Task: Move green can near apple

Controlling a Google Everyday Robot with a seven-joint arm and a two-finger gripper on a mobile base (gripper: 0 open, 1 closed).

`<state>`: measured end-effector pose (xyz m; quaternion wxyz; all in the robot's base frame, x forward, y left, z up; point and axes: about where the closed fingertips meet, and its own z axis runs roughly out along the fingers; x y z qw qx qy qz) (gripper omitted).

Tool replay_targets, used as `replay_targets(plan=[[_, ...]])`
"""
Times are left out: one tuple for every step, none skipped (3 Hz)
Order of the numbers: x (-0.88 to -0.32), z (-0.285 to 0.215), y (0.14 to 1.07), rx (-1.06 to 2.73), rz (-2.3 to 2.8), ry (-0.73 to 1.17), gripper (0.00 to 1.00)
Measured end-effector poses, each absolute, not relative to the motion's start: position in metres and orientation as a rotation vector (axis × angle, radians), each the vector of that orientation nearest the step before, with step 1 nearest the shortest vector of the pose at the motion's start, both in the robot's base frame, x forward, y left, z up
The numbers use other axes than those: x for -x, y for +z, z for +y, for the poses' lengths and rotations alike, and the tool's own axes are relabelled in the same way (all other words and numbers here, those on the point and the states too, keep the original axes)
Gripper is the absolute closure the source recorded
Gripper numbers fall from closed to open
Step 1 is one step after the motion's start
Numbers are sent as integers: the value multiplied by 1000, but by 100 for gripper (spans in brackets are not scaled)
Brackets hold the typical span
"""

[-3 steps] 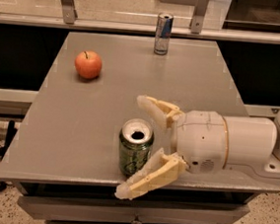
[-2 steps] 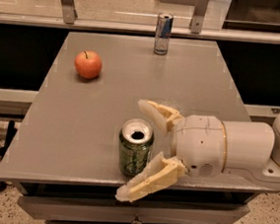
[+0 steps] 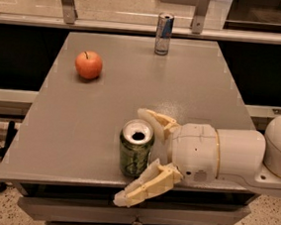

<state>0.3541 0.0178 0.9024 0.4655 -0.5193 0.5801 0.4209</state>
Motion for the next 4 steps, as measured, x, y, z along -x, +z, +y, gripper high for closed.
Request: replay_targets(plan=[[-355, 18, 893, 1264, 1451, 1035, 18], [-356, 17, 889, 1251, 1469, 1034, 40], [-362, 11, 889, 1232, 1494, 1014, 64], [-386, -7, 895, 1219, 1526, 948, 87]])
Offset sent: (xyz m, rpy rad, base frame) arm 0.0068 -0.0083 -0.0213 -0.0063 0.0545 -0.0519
